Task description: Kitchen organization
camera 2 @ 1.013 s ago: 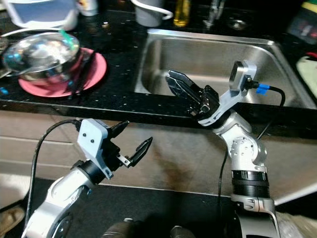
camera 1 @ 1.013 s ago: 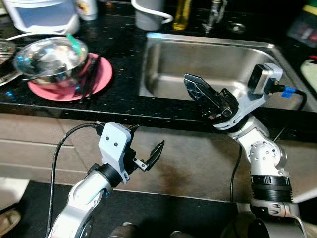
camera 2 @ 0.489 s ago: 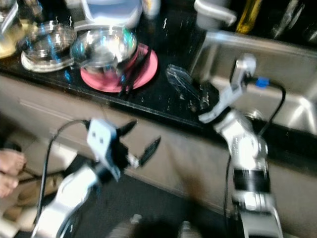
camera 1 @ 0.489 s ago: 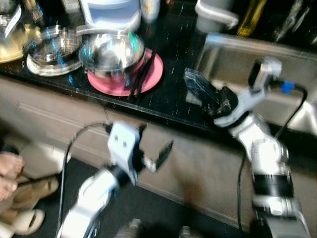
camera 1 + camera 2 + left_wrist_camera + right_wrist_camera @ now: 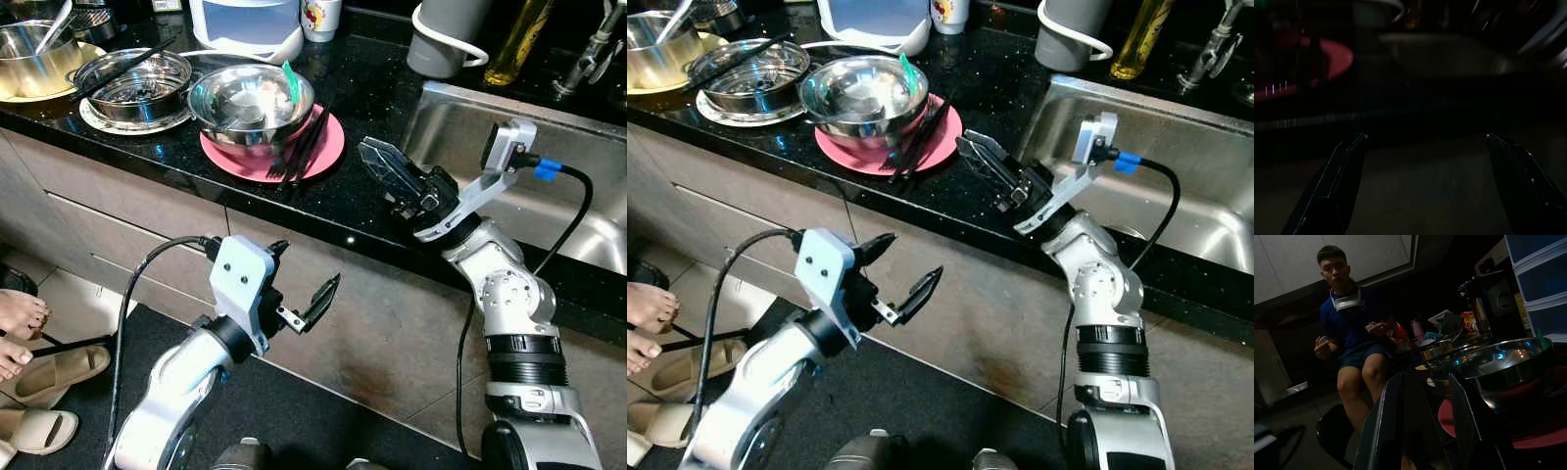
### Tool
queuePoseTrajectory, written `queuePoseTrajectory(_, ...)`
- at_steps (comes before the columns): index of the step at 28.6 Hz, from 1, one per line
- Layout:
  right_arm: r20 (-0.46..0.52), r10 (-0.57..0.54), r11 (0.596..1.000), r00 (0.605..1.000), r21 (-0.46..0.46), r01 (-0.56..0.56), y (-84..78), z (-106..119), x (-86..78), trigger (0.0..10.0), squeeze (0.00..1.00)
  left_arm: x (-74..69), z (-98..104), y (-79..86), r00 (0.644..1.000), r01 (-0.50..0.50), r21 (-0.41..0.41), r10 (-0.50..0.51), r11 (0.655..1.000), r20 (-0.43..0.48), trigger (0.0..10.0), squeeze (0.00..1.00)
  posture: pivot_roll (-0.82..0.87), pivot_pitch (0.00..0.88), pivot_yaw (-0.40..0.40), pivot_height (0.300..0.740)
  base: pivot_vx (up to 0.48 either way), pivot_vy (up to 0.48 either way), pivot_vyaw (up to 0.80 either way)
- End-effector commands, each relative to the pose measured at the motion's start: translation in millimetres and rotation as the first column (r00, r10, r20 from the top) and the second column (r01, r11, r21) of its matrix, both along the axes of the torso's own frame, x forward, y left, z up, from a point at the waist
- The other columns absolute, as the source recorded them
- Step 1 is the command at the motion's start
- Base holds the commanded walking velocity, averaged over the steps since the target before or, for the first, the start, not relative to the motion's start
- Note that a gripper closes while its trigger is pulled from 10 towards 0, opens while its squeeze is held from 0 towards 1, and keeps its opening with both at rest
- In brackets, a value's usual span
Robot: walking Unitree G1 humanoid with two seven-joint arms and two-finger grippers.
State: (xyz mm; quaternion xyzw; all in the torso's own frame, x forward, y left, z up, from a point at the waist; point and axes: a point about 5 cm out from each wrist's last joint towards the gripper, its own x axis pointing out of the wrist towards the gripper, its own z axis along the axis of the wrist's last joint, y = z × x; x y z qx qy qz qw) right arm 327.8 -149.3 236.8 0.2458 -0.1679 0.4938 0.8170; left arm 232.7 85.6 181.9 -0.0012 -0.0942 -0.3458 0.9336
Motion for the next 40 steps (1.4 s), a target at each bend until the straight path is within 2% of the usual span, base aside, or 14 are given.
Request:
queuePoseTrajectory(1,-0.003,-0.018,1.0,1.0,0.008,0.018,-4.9,-0.7,1.9,10.0,0.0,-1.9,14.6,-2.1,0.999,0.014,-0.001,-0.014,1.0,0.047,10.0,0.0,0.05,0.096,-0.071,0.74,0.0,0.0,0.0)
queuePoseTrajectory(10,-0.027,-0.055,0.998,0.998,-0.003,0.055,-7.5,-5.1,8.0,10.0,0.0,-1.9,75.4,6.2,0.962,-0.007,0.046,-0.006,0.999,0.273,10.0,0.0,0.05,0.091,-0.072,0.74,0.0,0.0,0.0)
queuePoseTrajectory(13,-0.041,-0.072,0.997,0.997,-0.019,0.071,-6.8,-9.0,10.2,10.0,0.0,1.3,96.1,16.0,0.926,-0.105,0.117,0.054,0.988,0.373,10.0,0.0,0.05,0.091,-0.072,0.74,0.0,0.0,0.0)
queuePoseTrajectory(18,-0.054,-0.097,0.994,0.994,-0.048,0.094,-6.0,-12.9,12.7,10.0,0.0,6.1,100.6,27.3,0.902,-0.207,0.162,0.124,0.965,0.414,10.0,0.0,0.05,0.091,-0.071,0.74,0.0,0.0,0.0)
queuePoseTrajectory(20,-0.066,-0.133,0.989,0.989,-0.077,0.128,-5.5,-16.5,16.1,10.0,0.0,14.9,98.8,45.9,0.875,-0.34,0.183,0.239,0.923,0.42,10.0,0.0,0.05,0.095,-0.072,0.74,0.0,0.0,0.0)
queuePoseTrajectory(22,-0.069,-0.149,0.986,0.986,-0.09,0.142,-5.6,-17.9,17.6,10.0,0.0,18.1,98.2,53.4,0.864,-0.389,0.184,0.288,0.903,0.413,10.0,0.0,0.05,0.096,-0.072,0.74,0.0,0.0,0.0)
queuePoseTrajectory(23,-0.077,-0.164,0.983,0.983,-0.098,0.156,-6.1,-20.1,19.4,10.0,0.0,25.8,96.8,71.5,0.851,-0.465,0.042,0.433,0.884,0.297,10.0,0.0,0.05,0.101,-0.071,0.74,0.0,0.0,0.0)
queuePoseTrajectory(25,-0.077,-0.164,0.983,0.983,-0.098,0.156,-6.1,-20.1,19.4,10.0,0.0,25.8,96.8,71.5,0.851,-0.465,0.042,0.433,0.884,0.297,10.0,0.0,0.05,0.101,-0.071,0.74,0.0,0.0,0.0)
queuePoseTrajectory(27,-0.076,-0.165,0.983,0.983,-0.095,0.157,-6.8,-20.3,19.1,10.0,0.0,29.6,95.6,81.0,0.854,-0.473,-0.153,0.494,0.868,0.161,10.0,0.0,0.05,0.104,-0.07,0.74,0.0,0.0,0.0)
queuePoseTrajectory(30,-0.072,-0.171,0.982,0.983,-0.099,0.163,-7.9,-20.4,18.9,10.0,0.0,28.4,94.8,78.7,0.888,-0.405,-0.352,0.454,0.844,0.067,10.0,0.0,0.05,0.108,-0.07,0.74,0.0,0.0,0.0)
queuePoseTrajectory(32,-0.072,-0.174,0.981,0.982,-0.102,0.166,-8.3,-20.6,18.9,10.0,0.0,28.7,92.5,78.5,0.894,-0.399,-0.389,0.447,0.83,0.039,10.0,0.0,0.05,0.108,-0.07,0.74,0.0,0.0,0.0)
queuePoseTrajectory(36,-0.071,-0.184,0.979,0.98,-0.105,0.176,-9.5,-21.0,19.5,10.0,0.0,33.2,78.7,83.1,0.896,-0.416,-0.523,0.434,0.744,-0.095,10.0,0.0,0.04,0.111,-0.07,0.74,0.0,0.0,0.0)
queuePoseTrajectory(38,-0.069,-0.186,0.978,0.98,-0.108,0.178,-8.7,-21.7,19.7,10.0,0.0,37.4,76.9,93.9,0.888,-0.435,-0.593,0.433,0.678,-0.156,10.0,0.0,0.04,0.112,-0.07,0.74,0.0,0.0,0.0)
queuePoseTrajectory(40,-0.071,-0.187,0.978,0.98,-0.111,0.179,-8.4,-22.8,19.7,10.0,0.0,39.8,77.4,101.3,0.877,-0.453,-0.59,0.453,0.668,-0.161,10.0,0.0,0.04,0.113,-0.069,0.74,0.0,0.0,0.0)
